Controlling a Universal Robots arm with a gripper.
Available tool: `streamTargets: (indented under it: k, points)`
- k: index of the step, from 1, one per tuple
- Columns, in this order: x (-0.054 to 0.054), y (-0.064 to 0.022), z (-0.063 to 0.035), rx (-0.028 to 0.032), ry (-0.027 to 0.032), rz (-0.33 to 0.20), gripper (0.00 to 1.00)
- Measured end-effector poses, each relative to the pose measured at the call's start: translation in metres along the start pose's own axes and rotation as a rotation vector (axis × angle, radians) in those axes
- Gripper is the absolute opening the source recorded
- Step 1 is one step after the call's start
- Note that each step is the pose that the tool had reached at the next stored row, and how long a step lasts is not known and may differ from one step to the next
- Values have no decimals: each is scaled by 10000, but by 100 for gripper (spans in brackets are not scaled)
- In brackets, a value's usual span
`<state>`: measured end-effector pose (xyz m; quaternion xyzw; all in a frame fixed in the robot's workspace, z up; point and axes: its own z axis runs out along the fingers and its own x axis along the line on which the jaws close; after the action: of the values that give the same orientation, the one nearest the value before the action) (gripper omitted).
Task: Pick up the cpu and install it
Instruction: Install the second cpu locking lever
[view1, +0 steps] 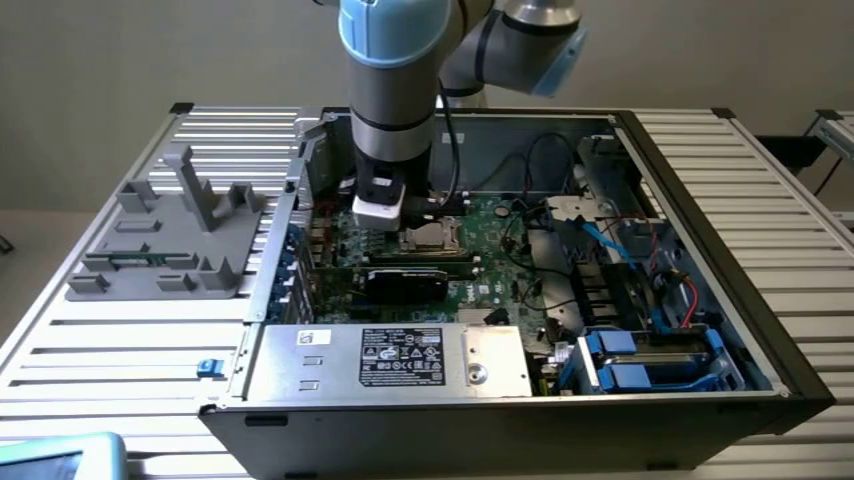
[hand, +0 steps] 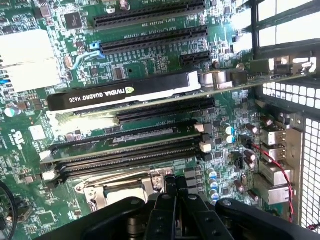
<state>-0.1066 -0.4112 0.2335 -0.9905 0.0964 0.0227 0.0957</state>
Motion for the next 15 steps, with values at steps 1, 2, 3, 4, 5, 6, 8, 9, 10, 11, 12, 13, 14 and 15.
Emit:
streamTargets:
  k: [1, 2, 3, 4, 5, 6, 8, 9, 10, 11, 12, 13, 14, 15]
  points:
    - [-3, -19, 1, -133, 32, 3, 12]
    - [-6, -39, 0, -250, 63, 5, 12]
    - [-9, -61, 0, -370, 97, 7, 12]
    - [-12, -83, -1, -460, 129, 6, 12]
    - [-15, -107, -5, -507, 164, 3, 12]
    - [-19, -133, -12, -530, 204, -3, 12]
    - [-24, -180, -26, -543, 293, -16, 12]
    - [-26, -203, -31, -551, 340, -23, 12]
    - [-28, -227, -36, -568, 384, -29, 12]
    - [-29, -250, -40, -591, 430, -35, 12]
    - [-30, -272, -43, -623, 473, -40, 12]
    - [-31, -294, -45, -660, 520, -47, 12]
    - [-32, -315, -45, -716, 560, -52, 12]
    - [-32, -335, -44, -786, 598, -55, 12]
